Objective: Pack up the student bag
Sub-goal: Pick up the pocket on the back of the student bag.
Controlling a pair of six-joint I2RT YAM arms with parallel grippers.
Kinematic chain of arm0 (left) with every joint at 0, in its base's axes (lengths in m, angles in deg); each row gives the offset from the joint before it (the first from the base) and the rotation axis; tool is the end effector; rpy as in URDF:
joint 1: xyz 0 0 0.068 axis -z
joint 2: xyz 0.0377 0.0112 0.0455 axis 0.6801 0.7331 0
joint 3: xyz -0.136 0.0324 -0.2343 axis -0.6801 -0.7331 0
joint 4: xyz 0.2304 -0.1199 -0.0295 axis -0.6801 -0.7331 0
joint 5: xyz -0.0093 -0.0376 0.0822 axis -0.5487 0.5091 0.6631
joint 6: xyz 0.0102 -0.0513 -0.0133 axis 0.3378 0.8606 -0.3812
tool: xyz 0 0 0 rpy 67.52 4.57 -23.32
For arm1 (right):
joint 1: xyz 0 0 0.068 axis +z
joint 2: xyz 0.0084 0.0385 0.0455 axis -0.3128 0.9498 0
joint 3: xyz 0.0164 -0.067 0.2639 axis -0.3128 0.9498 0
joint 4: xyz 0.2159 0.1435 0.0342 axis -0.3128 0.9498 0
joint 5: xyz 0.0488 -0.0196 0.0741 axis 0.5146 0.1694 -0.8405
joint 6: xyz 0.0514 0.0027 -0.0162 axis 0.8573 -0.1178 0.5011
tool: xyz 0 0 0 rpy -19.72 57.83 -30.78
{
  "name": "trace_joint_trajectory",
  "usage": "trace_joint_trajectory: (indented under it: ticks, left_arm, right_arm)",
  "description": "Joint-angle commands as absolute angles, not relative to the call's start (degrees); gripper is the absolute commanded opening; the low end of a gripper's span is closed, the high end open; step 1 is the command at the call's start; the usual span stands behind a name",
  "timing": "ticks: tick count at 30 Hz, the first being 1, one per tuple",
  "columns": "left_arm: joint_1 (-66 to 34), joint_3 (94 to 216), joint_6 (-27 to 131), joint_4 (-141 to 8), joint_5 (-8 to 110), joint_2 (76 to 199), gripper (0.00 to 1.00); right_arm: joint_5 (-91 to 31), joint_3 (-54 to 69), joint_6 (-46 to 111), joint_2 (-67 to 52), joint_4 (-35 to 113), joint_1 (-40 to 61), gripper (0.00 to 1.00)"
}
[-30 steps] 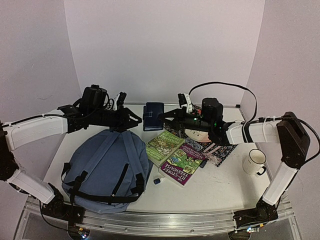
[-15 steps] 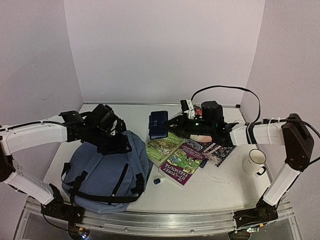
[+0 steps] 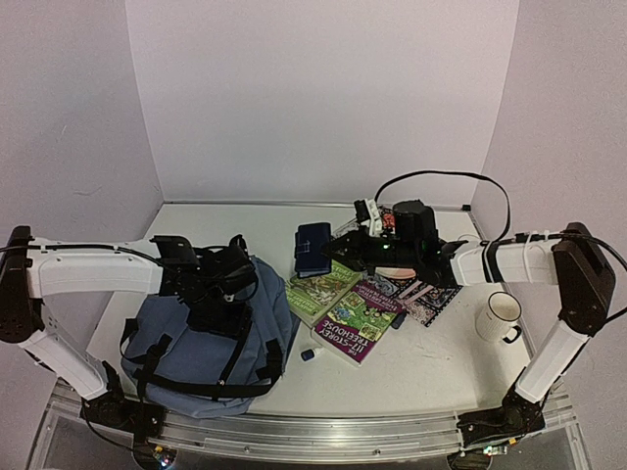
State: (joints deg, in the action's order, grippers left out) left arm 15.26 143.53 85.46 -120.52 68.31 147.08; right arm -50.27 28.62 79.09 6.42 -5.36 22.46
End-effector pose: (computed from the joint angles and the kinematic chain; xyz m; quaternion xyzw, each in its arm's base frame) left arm 0.1474 -0.2264 0.2256 0.1069 0.9834 -0.0493 0.1383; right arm 0.2725 0.2564 0.2666 -0.1006 0.6825 0.6286 0.3591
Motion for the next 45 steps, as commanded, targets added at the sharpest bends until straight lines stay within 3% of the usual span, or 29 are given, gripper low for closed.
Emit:
trace_joint_trajectory:
  ticks: [1, 10, 20, 24, 32, 38, 45]
  left_arm:
    - [15.66, 143.80, 85.35, -121.90, 70.17, 150.07, 0.69]
    - [16.03, 142.79, 84.58, -121.38, 72.77, 155.27, 0.62]
    - [16.03, 144.20, 84.03, -121.38, 75.74, 157.04, 0.13]
    - [16.02, 145.28, 83.87, -121.75, 77.91, 156.51, 0.00]
    - [16.03, 145.71, 84.31, -124.04, 80.04, 157.55, 0.00]
    - [16.03, 145.69, 84.40, -123.95, 80.11, 160.29, 0.15]
    - [16.32, 146.08, 84.03, -123.57, 80.36, 164.23, 0.20]
  right_arm:
    - [-50.48, 28.39, 78.04, 3.44, -7.74, 22.73, 0.00]
    - [-50.29, 28.70, 77.87, 3.26, -7.74, 22.73, 0.00]
    - [-50.74, 28.72, 77.16, 2.76, -7.62, 22.75, 0.00]
    - [-50.77, 28.58, 76.62, 2.51, -7.32, 22.78, 0.00]
    - [-51.25, 28.27, 75.98, 2.67, -7.06, 22.73, 0.00]
    - [-51.34, 28.44, 76.01, 2.85, -7.12, 22.73, 0.00]
    - [-51.28, 28.45, 76.02, 2.95, -7.09, 22.74, 0.00]
